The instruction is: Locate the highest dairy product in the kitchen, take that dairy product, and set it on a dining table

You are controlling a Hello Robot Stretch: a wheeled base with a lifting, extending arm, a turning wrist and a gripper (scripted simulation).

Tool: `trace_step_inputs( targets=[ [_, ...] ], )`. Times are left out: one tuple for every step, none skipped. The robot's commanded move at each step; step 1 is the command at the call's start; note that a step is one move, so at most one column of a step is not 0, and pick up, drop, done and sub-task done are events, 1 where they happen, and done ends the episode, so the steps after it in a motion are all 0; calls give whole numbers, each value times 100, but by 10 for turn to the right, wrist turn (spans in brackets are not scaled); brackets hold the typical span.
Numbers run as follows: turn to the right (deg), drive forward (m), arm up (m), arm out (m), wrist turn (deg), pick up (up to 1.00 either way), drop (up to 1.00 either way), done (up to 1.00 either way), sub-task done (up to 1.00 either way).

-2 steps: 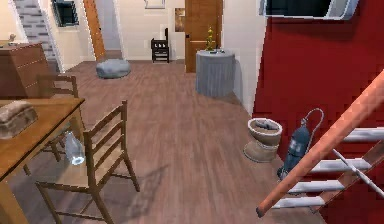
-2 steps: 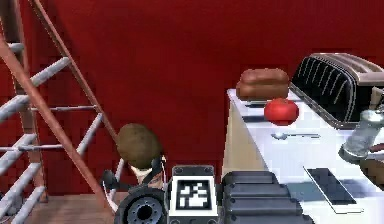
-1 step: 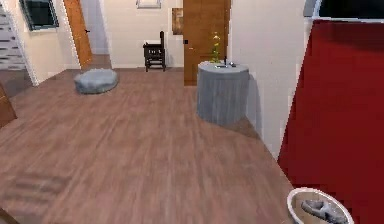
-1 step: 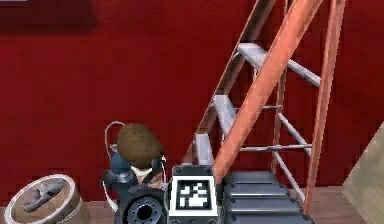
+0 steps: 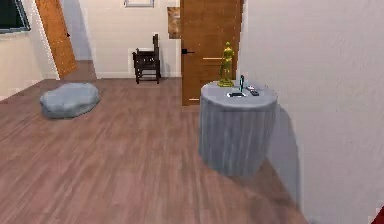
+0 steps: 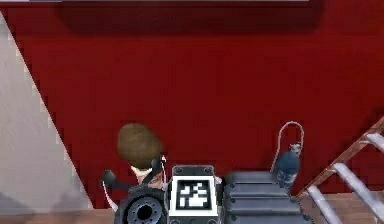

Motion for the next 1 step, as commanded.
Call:
trace_step_inputs(
  targets=[
    [0, 100, 0, 0, 0, 0, 0, 0, 0]
  ],
)
